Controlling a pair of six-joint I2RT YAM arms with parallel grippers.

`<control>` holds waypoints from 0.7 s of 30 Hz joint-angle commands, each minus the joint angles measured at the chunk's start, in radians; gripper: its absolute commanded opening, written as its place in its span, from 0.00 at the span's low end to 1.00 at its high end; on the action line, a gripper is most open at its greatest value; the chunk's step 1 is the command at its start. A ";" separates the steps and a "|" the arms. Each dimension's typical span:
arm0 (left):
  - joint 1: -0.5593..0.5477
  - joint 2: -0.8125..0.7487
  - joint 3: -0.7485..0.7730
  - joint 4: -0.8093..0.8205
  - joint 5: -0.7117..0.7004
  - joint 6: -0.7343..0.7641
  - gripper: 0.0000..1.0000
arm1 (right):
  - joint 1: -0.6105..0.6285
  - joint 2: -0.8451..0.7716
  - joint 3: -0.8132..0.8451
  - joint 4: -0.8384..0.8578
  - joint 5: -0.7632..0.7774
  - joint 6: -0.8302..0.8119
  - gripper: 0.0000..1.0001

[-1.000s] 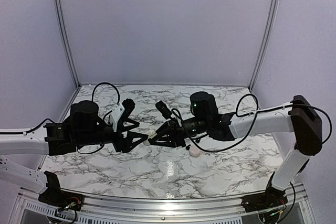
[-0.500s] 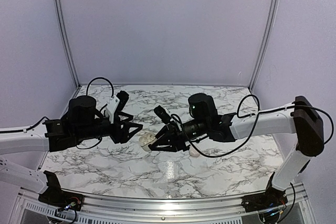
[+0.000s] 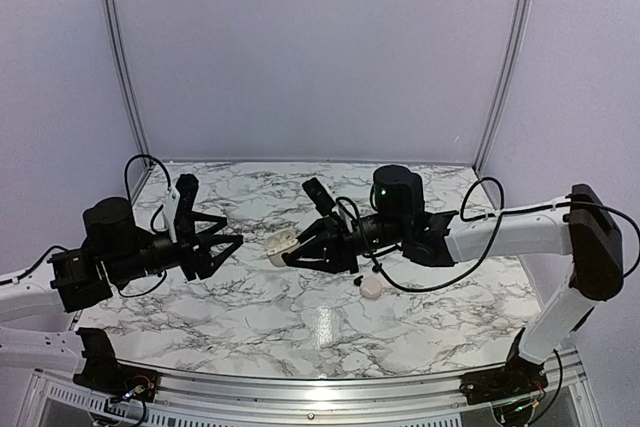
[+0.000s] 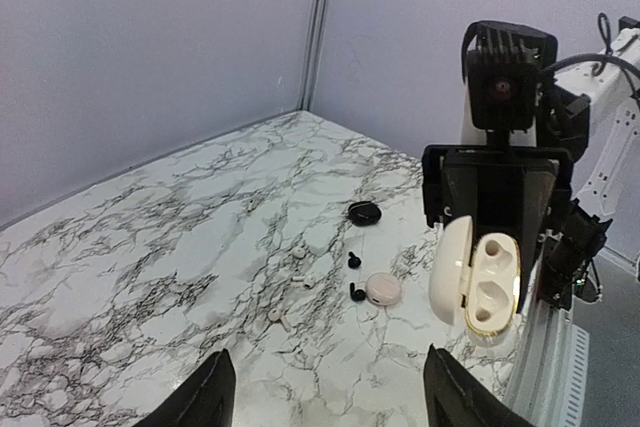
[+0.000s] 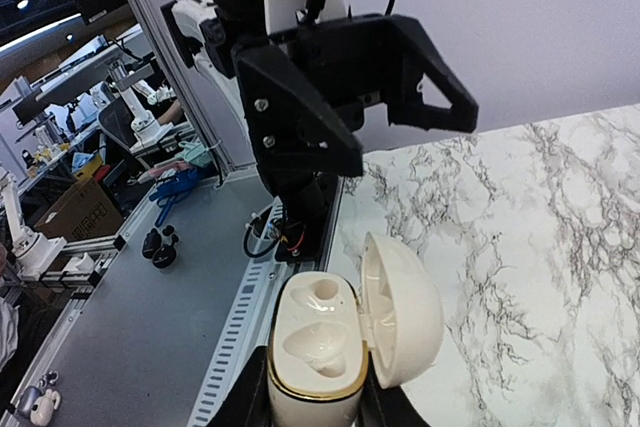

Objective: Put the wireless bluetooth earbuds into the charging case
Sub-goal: Open the charging case, then pass from the right arm to the left

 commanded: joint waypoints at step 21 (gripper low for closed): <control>-0.055 0.064 -0.019 0.395 0.357 -0.056 0.51 | 0.024 0.035 0.082 0.408 0.047 0.229 0.00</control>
